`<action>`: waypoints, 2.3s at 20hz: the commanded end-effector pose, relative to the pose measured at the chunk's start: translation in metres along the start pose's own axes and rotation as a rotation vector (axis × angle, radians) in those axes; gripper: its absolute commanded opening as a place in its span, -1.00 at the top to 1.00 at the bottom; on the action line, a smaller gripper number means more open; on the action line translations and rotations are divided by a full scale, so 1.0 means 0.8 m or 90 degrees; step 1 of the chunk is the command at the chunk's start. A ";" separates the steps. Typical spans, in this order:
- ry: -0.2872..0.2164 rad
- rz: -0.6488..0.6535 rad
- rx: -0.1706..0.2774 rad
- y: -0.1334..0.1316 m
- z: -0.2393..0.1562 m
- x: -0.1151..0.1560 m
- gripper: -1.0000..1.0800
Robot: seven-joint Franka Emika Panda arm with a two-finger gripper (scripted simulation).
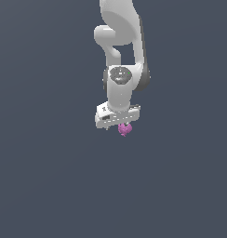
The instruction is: Pick up the object and move it to a goal position.
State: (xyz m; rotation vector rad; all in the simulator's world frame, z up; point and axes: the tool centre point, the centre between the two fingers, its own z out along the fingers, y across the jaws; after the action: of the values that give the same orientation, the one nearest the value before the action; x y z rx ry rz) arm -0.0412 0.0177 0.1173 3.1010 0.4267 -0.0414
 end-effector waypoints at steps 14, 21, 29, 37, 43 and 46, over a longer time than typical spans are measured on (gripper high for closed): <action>0.018 -0.201 0.002 -0.072 0.034 -0.034 -0.92; 0.018 -0.200 0.002 -0.072 0.040 -0.034 -0.92; 0.018 -0.203 0.002 -0.073 0.084 -0.034 -0.92; 0.018 -0.203 0.002 -0.073 0.097 -0.033 1.00; 0.018 -0.203 0.002 -0.073 0.097 -0.033 1.00; 0.019 -0.203 0.001 -0.072 0.095 -0.033 1.00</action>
State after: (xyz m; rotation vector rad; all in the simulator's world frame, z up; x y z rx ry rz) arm -0.0837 0.0652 0.0415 3.0043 0.9158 0.0024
